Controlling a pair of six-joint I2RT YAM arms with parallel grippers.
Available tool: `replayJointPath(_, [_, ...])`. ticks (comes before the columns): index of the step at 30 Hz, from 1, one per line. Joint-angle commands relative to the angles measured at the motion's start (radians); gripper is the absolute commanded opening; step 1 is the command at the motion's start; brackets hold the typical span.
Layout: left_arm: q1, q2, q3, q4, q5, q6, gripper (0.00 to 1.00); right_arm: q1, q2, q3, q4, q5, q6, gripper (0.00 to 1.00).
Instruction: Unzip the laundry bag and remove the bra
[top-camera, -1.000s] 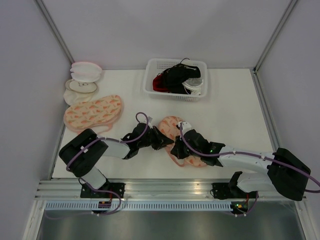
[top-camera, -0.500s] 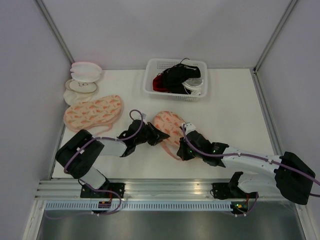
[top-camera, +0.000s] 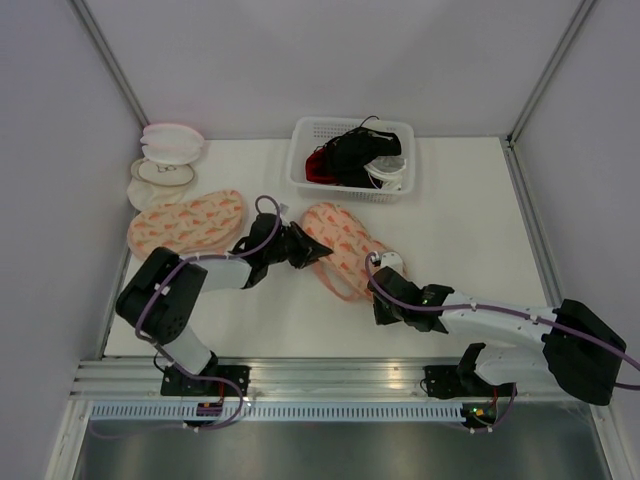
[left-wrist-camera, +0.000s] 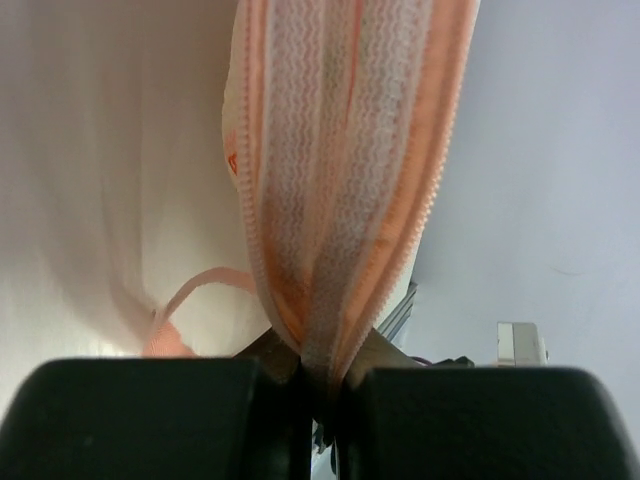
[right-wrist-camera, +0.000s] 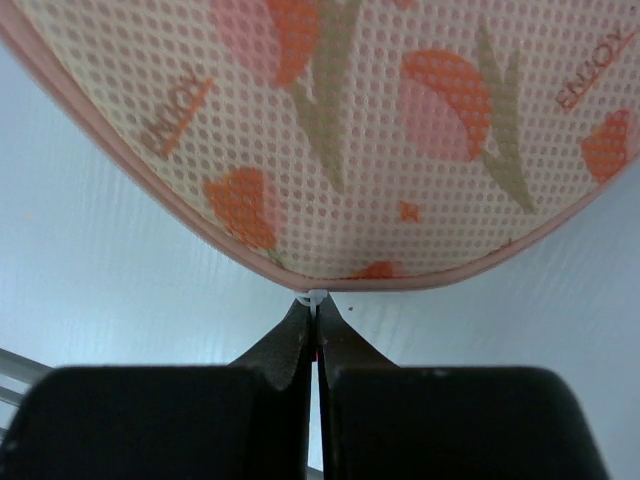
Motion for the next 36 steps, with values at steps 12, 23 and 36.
replayJointPath(12, [0.026,0.09,0.076,-0.027,0.122,0.125,1.0,0.001,-0.043,0.03,0.095,-0.045,-0.046,0.01])
replayJointPath(23, [-0.172,-0.097,-0.127,0.085,-0.047,-0.07,1.0,0.0,0.05,0.016,0.424,-0.407,-0.121,0.0])
replayJointPath(36, [-0.242,0.019,-0.108,0.2,-0.047,-0.122,0.19,0.001,0.115,0.013,0.443,-0.378,-0.124,0.0])
